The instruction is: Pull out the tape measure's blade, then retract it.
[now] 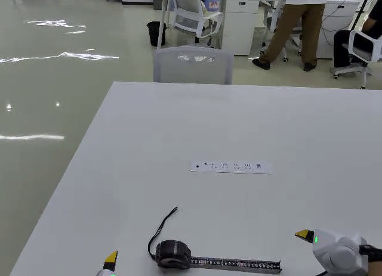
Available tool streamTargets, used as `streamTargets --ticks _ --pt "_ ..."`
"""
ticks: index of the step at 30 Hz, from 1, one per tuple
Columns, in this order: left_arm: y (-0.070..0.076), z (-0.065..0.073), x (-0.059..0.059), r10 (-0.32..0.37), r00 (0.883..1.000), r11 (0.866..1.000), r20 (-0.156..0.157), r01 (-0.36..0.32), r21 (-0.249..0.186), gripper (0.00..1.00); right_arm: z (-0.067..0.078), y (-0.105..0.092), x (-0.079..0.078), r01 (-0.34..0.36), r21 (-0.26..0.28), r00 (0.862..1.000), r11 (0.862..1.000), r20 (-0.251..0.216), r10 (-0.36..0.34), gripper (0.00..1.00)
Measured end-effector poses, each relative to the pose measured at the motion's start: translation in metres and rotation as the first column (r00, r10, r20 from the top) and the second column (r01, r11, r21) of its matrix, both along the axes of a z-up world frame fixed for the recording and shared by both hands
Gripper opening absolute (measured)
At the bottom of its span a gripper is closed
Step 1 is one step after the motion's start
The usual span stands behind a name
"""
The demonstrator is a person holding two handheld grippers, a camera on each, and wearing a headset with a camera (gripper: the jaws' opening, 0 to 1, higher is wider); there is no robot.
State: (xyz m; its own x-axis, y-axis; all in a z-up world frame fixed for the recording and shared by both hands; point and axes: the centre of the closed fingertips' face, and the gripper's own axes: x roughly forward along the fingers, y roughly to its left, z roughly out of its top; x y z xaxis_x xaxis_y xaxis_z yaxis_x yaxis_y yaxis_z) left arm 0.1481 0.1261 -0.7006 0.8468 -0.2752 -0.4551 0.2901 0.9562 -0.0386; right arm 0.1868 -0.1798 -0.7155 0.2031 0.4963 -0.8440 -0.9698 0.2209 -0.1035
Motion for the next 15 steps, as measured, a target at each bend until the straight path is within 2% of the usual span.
streamTargets --ticks 2,4,9,15 --pt "0.0 -0.001 0.001 0.0 1.0 1.0 0.003 0.0 0.006 0.99 -0.003 0.0 0.002 -0.044 -0.046 0.999 0.998 0.005 0.044 0.8" --pt "0.0 -0.002 0.003 0.005 1.0 1.0 0.003 -0.005 0.002 0.99 -0.007 0.0 0.002 -0.092 -0.081 0.996 0.992 -0.021 0.09 0.8" --pt "-0.008 -0.003 0.008 0.013 1.0 1.0 0.002 -0.013 -0.008 0.99 -0.006 0.008 0.012 -0.122 -0.093 0.992 0.988 -0.027 0.12 0.79" --pt "-0.009 -0.004 0.012 0.028 1.0 1.0 0.009 -0.028 0.0 0.99 -0.018 0.011 0.015 -0.137 -0.122 0.99 0.983 -0.056 0.131 0.75"
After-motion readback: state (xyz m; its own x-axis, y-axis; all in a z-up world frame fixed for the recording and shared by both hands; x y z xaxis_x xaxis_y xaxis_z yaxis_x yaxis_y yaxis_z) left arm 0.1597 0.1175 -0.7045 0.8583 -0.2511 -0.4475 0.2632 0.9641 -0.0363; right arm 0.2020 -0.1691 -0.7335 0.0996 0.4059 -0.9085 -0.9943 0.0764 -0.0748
